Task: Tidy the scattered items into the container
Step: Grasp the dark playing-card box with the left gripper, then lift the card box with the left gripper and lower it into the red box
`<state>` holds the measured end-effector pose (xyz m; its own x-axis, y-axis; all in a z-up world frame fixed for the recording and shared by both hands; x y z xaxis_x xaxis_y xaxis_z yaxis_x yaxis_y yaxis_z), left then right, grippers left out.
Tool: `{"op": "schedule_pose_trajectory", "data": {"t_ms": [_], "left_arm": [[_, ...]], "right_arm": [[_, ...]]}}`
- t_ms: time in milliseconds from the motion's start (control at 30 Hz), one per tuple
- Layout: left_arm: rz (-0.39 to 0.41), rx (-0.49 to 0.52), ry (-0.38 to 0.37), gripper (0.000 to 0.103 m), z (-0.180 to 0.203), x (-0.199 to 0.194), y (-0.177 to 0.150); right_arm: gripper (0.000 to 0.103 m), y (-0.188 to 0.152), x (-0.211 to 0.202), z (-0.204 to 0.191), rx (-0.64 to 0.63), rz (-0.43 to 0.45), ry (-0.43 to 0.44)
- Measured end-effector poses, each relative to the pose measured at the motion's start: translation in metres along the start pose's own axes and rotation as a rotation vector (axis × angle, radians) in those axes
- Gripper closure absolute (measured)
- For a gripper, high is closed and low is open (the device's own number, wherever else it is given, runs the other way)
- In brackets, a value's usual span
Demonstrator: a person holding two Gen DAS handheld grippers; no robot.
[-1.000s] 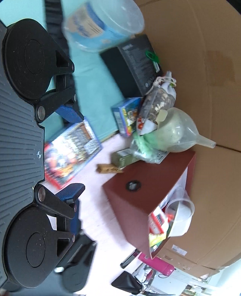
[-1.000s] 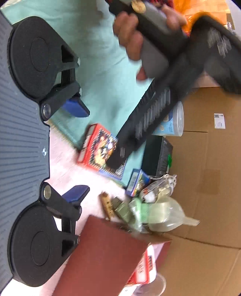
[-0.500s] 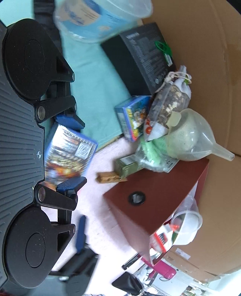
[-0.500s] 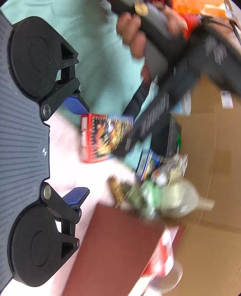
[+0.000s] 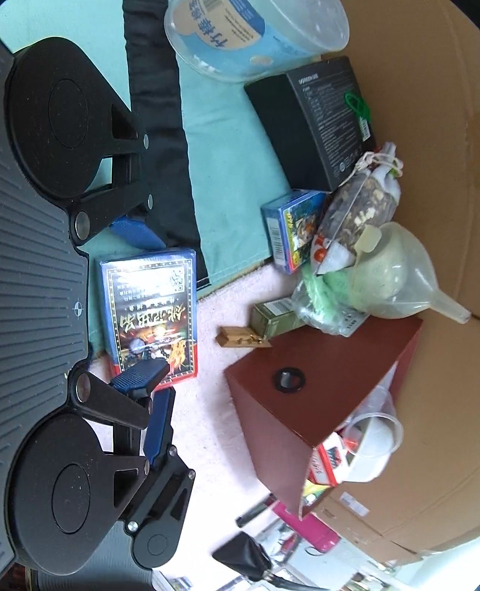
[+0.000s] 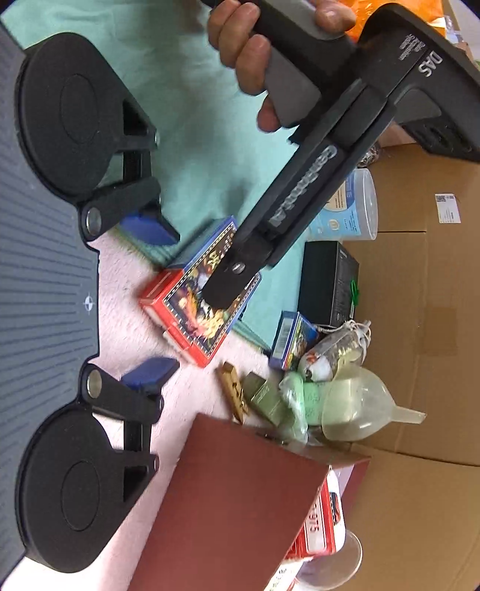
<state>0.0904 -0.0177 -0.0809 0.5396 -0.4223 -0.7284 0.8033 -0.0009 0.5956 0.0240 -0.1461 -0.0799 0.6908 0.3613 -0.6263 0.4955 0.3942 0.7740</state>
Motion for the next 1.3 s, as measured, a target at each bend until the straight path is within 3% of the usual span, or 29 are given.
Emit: {"op": "schedule_pose_trajectory", "data": {"t_ms": [367,500,833,1300], "left_arm": [[-0.003,0.04,0.005,0.037,0.003,-0.002,-0.003],[-0.008,0.03,-0.003,0.027,0.003,0.001,-0.005],[0.024,0.095,0.104,0.036,0.037,-0.013,-0.012],[0.19,0.226,0.1,0.037,0.11,-0.059,0.006]], "right_arm": [[0.045,-0.001,0.001,0.002,-0.019,-0.01,-0.003],[0.044,-0.002,0.001,0.0,-0.02,-0.006,-0.013],[0.047,-0.007,-0.015,-0.003,0.009,0.013,-0.005],[0.047,0.006,-0.092,0.018,0.018,0.177,-0.09]]}}
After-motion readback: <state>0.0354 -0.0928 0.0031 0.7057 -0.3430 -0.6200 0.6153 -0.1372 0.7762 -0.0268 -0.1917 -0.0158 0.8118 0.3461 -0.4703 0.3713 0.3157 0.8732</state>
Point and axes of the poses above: each gripper's, at about its wrist camera, not at the fingertips, and x roughly the way its jaws point, z to its right, y to its top, the point moved 2 cm from there along x, roughly the way its jaws point, and after that the axes turned 3 degrees about -x, right-handed, at the moved point
